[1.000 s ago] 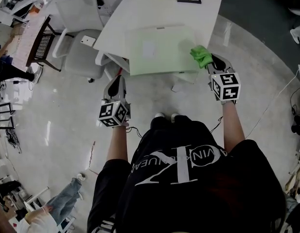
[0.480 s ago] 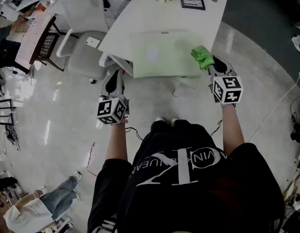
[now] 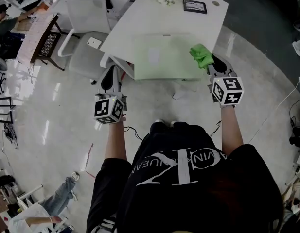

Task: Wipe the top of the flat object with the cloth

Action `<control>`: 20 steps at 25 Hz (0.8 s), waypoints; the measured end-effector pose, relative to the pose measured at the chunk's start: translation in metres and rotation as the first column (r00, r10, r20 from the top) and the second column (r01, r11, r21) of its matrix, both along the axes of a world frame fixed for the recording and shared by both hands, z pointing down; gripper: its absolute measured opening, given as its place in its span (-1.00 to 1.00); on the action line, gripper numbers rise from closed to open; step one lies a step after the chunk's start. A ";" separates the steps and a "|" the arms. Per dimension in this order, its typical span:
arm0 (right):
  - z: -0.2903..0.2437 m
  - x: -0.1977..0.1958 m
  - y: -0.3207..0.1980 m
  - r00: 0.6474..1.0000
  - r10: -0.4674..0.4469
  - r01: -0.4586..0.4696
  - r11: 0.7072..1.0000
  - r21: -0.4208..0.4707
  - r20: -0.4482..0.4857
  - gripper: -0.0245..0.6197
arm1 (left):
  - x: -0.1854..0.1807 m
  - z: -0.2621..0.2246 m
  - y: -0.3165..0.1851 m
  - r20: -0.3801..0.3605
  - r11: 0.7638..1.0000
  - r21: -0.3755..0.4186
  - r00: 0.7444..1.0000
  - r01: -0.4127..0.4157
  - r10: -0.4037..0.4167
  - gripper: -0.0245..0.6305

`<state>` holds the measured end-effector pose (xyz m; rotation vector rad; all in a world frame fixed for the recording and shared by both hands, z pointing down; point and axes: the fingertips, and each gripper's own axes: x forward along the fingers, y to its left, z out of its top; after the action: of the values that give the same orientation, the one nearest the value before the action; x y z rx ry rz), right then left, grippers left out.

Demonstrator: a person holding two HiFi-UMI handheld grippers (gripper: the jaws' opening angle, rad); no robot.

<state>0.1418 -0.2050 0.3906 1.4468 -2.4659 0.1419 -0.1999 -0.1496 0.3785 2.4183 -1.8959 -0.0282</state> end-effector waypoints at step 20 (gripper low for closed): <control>-0.039 -0.010 0.002 0.998 -0.022 0.017 0.997 0.081 0.052 -0.83 | -0.010 -0.031 0.005 -0.005 0.998 0.055 0.999 0.038 -0.037 -0.89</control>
<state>0.1322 -0.2028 0.3514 1.4687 -2.5547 0.0778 -0.2100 -0.1451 0.3471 2.4155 -1.9644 -0.0885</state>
